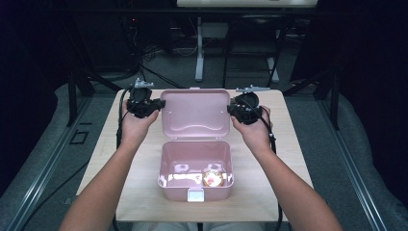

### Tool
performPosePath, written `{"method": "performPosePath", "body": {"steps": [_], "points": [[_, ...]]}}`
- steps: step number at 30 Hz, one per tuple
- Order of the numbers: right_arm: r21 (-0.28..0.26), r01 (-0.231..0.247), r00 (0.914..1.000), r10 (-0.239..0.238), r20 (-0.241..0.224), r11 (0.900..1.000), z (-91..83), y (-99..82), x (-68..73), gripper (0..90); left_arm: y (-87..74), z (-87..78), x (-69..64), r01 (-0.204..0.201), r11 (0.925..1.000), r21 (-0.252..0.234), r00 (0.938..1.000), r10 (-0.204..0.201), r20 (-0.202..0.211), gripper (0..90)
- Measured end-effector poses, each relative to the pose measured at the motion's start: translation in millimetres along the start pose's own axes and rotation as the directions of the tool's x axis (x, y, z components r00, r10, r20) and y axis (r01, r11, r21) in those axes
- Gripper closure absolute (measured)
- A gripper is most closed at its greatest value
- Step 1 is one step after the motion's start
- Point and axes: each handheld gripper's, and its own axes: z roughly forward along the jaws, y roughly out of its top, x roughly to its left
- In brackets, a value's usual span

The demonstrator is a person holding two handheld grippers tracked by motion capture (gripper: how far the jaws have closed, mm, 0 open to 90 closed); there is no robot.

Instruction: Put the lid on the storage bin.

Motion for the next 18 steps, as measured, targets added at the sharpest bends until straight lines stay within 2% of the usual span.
{"method": "performPosePath", "body": {"steps": [13, 18], "points": [[-0.002, -0.021, 0.9998, 0.021, -0.004, 0.9998, 5.7, 6.0, -2.0, 85.1, 0.8, -2.5, 1.6, 0.008, 1.0, 0.001, 0.9999, -0.008, 0.007, 82.1], [0.0, -0.024, 0.9997, 0.024, 0.004, 0.9997, 5.7, 8.5, -1.5, 85.5, 1.8, -3.6, 2.5, 0.005, 0.9999, -0.013, 0.9999, -0.005, 0.013, 82.4]]}}
